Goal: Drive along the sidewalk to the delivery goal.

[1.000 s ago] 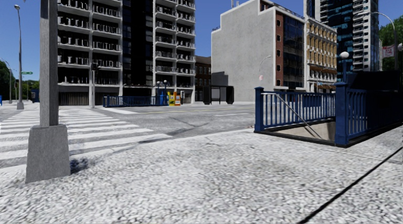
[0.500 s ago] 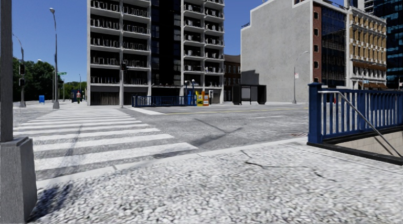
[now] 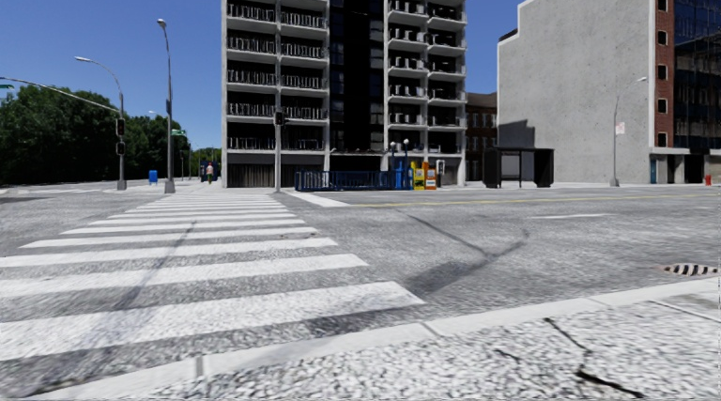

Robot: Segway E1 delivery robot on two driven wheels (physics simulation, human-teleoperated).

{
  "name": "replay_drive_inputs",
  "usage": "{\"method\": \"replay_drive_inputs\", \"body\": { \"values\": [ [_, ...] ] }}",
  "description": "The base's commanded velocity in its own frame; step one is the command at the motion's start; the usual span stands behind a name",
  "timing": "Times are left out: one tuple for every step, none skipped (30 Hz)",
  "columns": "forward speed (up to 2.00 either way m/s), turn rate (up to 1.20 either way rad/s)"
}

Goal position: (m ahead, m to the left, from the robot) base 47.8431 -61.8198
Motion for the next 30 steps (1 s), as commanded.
{"method": "replay_drive_inputs", "body": {
  "values": [
    [1.59, 0.56],
    [1.59, 0.56],
    [1.59, 0.57],
    [1.59, 0.57],
    [1.58, 0.57],
    [1.58, 0.57],
    [1.58, 0.57],
    [1.58, 0.57],
    [1.58, 0.57],
    [1.58, 0.57],
    [1.58, 0.57],
    [1.58, 0.57],
    [1.58, 0.57],
    [1.58, 0.57],
    [1.58, 0.57],
    [1.59, 0.57],
    [1.67, 0.57],
    [1.70, 0.57],
    [1.71, 0.57],
    [1.71, 0.57],
    [1.71, 0.57],
    [1.71, 0.57],
    [1.71, 0.57],
    [1.72, 0.57],
    [1.72, 0.57],
    [1.72, 0.57],
    [1.72, 0.57],
    [1.72, 0.57],
    [1.72, 0.57],
    [1.72, 0.57]
  ]
}}
